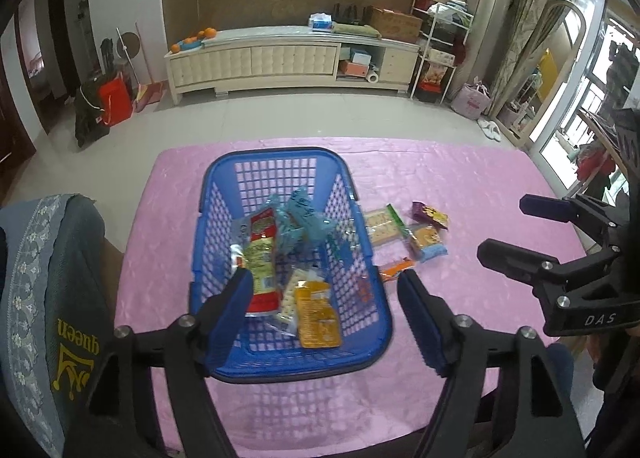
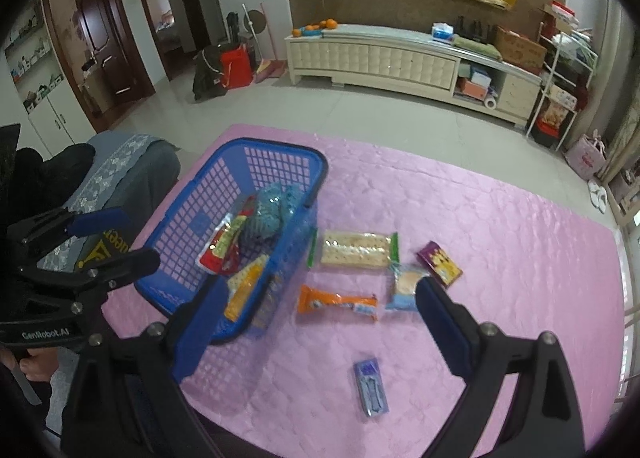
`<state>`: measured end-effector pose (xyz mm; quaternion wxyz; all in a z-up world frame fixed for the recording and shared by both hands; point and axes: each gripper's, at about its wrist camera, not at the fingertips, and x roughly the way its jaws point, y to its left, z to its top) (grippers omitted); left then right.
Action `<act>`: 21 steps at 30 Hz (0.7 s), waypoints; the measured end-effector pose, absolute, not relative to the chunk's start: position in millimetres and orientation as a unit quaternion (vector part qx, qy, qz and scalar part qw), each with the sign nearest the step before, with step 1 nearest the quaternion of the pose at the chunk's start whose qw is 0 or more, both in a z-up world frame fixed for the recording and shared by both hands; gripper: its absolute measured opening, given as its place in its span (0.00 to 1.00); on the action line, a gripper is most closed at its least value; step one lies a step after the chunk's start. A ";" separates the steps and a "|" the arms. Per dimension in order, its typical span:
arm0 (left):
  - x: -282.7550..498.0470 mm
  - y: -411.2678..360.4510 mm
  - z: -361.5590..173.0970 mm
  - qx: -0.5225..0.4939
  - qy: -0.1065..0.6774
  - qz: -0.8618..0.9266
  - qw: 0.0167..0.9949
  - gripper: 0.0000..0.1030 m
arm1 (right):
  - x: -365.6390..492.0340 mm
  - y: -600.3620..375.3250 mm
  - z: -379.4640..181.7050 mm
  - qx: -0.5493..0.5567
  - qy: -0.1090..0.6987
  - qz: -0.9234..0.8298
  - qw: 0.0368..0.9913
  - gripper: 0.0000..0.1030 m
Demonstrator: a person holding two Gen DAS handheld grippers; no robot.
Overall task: Organize snacks
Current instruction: 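Withdraw both grippers from the basket toward the remaining snacks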
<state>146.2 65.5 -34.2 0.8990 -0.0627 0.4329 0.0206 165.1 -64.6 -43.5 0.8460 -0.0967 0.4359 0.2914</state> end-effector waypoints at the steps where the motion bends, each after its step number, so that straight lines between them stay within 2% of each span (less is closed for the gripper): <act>1: 145.7 60.6 -35.3 -0.064 0.433 0.021 0.899 0.73 | 162.9 -70.1 -44.6 -0.096 0.436 0.291 0.846 0.94; 21: 131.8 -53.0 -73.4 -0.081 0.440 0.025 0.894 0.73 | 147.1 -190.5 -81.9 -0.088 0.423 0.262 0.863 0.94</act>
